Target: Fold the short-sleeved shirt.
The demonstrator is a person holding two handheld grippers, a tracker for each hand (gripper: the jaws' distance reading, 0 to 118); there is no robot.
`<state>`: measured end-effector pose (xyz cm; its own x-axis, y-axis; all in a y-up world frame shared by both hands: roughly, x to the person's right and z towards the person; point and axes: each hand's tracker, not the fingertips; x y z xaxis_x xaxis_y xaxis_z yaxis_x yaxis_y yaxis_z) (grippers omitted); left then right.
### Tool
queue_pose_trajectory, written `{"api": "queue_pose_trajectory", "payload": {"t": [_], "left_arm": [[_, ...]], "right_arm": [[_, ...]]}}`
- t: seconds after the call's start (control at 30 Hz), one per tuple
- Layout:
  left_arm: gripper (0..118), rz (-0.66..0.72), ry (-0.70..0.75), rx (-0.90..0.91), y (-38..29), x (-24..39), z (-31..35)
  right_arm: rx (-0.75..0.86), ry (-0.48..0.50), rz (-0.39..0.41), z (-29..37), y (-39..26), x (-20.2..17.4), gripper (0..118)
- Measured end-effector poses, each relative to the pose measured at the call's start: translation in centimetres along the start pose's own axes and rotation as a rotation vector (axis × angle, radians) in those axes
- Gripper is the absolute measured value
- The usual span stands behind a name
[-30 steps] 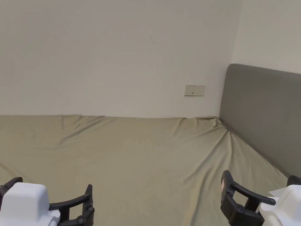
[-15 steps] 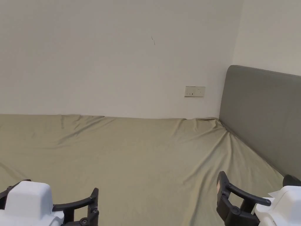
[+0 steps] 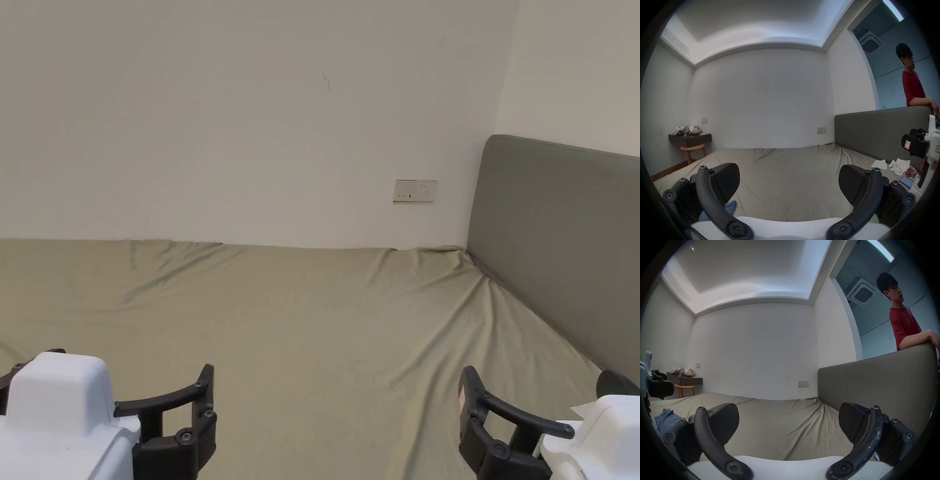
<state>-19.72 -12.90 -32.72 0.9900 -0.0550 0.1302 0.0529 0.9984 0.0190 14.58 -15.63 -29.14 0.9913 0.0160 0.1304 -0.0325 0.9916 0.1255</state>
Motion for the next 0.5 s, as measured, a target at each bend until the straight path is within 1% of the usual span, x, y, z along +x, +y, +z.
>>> {"api": "queue_pose_trajectory", "payload": {"t": [0.03,0.07,0.1,0.13,0.17,0.2,0.23,0.27,0.3,0.33,0.37,0.43,0.5], "left_arm": [[103,-0.019,0.016,0.055,-0.2,0.2,0.3],[86,-0.023,0.015,0.046,-0.2,0.3,0.3],[75,-0.025,0.02,0.041,0.0,0.5,0.3],[63,-0.026,0.02,0.047,0.0,0.5,0.3],[49,-0.024,0.02,0.054,-0.1,0.6,0.2],[49,-0.009,-0.002,0.052,-0.1,0.6,0.2],[46,0.026,-0.048,0.026,0.0,0.4,0.1],[38,0.052,-0.083,0.011,0.1,0.2,0.1],[21,0.057,-0.088,0.024,0.0,0.3,0.2],[0,0.046,-0.074,0.033,-0.2,0.7,0.3],[0,0.009,-0.024,0.058,-0.3,1.1,0.7],[0,-0.025,-0.043,0.031,-0.2,1.4,0.6],[0,-0.045,-0.041,0.034,-0.3,1.8,0.5]], "right_arm": [[-0.003,0.001,0.004,0.0,0.0,0.0,118],[-0.008,0.005,0.006,0.0,-0.1,0.0,115],[-0.012,0.006,0.013,0.0,-0.1,-0.1,101],[-0.012,0.01,0.023,0.1,-0.2,-0.2,76],[-0.01,0.016,0.034,0.2,-0.3,-0.2,24],[-0.007,0.016,0.043,0.2,-0.5,-0.3,24],[-0.003,0.005,0.049,0.2,-0.7,-0.4,12],[0.0,-0.014,0.054,0.2,-0.7,-0.5,2],[0.005,-0.016,0.046,0.4,-0.8,-0.4,1],[-0.008,-0.003,0.037,0.5,-0.6,-0.3,1],[-0.021,0.006,0.026,0.5,-0.6,-0.2,0],[-0.023,0.008,0.032,0.6,-0.8,-0.4,0],[-0.024,-0.003,0.057,0.5,-0.8,-0.4,0]]}}
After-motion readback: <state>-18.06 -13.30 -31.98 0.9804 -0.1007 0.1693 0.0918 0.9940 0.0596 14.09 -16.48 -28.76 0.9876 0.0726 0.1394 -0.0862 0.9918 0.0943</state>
